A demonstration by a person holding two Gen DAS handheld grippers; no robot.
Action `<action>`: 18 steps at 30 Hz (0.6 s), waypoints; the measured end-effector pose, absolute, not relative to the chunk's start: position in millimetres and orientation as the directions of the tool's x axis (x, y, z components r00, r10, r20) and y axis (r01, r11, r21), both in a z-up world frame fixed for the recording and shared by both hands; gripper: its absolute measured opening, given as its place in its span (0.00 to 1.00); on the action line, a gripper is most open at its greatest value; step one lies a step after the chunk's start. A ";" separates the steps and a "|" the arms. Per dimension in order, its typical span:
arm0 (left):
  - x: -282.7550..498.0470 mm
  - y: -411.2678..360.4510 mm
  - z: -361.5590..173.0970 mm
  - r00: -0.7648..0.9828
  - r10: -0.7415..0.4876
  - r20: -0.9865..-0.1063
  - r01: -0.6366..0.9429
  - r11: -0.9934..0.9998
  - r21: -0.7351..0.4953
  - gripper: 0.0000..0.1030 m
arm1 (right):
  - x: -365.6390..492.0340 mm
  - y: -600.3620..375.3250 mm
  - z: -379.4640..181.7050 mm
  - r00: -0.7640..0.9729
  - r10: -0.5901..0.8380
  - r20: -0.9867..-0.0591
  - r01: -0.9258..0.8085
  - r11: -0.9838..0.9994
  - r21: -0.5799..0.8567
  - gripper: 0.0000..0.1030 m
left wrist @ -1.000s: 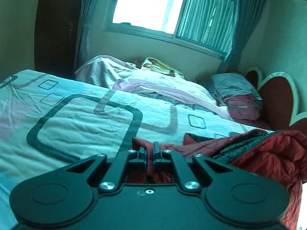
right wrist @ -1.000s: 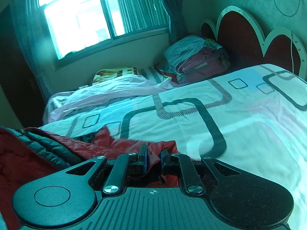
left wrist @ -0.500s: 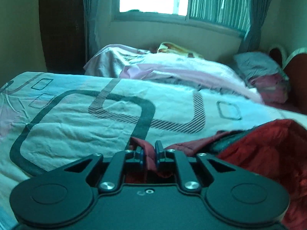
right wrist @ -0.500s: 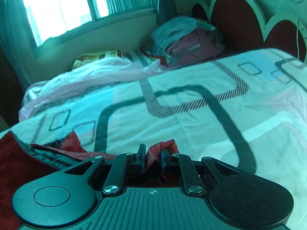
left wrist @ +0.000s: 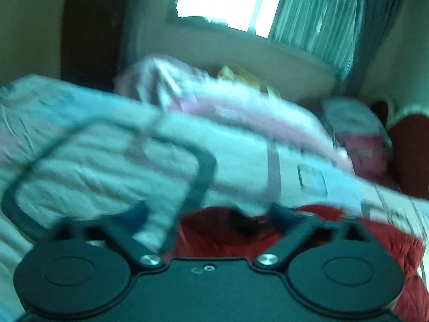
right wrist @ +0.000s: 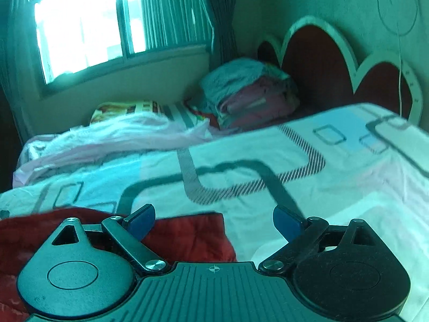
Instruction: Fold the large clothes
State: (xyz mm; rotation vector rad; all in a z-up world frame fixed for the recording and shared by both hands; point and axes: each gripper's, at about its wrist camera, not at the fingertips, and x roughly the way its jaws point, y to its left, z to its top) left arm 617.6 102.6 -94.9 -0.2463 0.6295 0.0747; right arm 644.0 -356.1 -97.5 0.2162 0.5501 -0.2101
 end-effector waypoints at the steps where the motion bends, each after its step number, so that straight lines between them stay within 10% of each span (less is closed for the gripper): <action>1: 613.4 102.9 -91.0 0.818 0.002 -0.575 -0.136 0.972 -0.190 0.87 | 642.0 -355.8 -93.5 0.841 -0.142 -0.523 0.254 0.956 0.149 0.92; 5: 594.4 90.4 -80.8 0.830 -0.010 -0.558 -0.076 0.989 -0.130 0.73 | 630.9 -341.1 -81.4 0.855 -0.107 -0.507 0.197 0.972 0.127 0.59; 18: 619.5 14.2 -164.3 0.824 0.123 -0.553 -0.061 0.990 0.130 0.58 | 675.8 -263.0 -162.4 0.794 -0.141 -0.591 0.078 0.988 -0.131 0.59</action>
